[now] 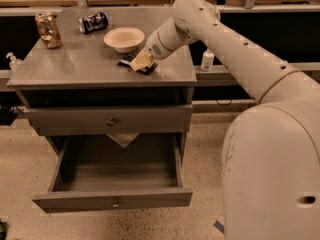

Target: Place rxbar blueberry into middle drawer

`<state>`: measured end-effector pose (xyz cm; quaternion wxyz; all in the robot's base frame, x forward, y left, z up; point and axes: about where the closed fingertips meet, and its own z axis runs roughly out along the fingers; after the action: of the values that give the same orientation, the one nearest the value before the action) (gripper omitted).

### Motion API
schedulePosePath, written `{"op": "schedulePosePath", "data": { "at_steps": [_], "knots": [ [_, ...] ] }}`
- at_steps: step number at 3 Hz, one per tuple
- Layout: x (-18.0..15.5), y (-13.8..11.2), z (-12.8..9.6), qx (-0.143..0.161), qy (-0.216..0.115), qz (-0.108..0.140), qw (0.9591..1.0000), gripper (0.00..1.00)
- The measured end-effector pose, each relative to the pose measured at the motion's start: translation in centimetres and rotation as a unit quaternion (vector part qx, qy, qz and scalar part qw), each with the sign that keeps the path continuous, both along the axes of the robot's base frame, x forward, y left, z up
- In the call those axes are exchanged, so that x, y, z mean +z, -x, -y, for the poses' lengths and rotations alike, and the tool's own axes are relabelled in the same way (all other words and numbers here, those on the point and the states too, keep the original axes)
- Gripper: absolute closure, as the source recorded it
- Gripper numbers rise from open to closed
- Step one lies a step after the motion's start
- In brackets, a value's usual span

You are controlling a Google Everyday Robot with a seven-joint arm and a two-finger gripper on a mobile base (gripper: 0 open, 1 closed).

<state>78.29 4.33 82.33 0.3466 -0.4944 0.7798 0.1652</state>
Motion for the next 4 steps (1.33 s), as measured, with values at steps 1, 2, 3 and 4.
{"op": "schedulePosePath", "data": {
  "at_steps": [1, 2, 3, 4],
  "knots": [
    [0.2, 0.0, 0.0, 0.0, 0.0, 0.0, 1.0, 1.0],
    [3.2, 1.6, 0.3, 0.037, -0.018, 0.022, 0.9989, 1.0],
    [9.2, 6.9, 1.8, 0.124, -0.021, 0.064, 0.99, 1.0],
    [10.5, 11.4, 2.7, 0.188, -0.03, 0.079, 0.9786, 1.0]
  ]
}}
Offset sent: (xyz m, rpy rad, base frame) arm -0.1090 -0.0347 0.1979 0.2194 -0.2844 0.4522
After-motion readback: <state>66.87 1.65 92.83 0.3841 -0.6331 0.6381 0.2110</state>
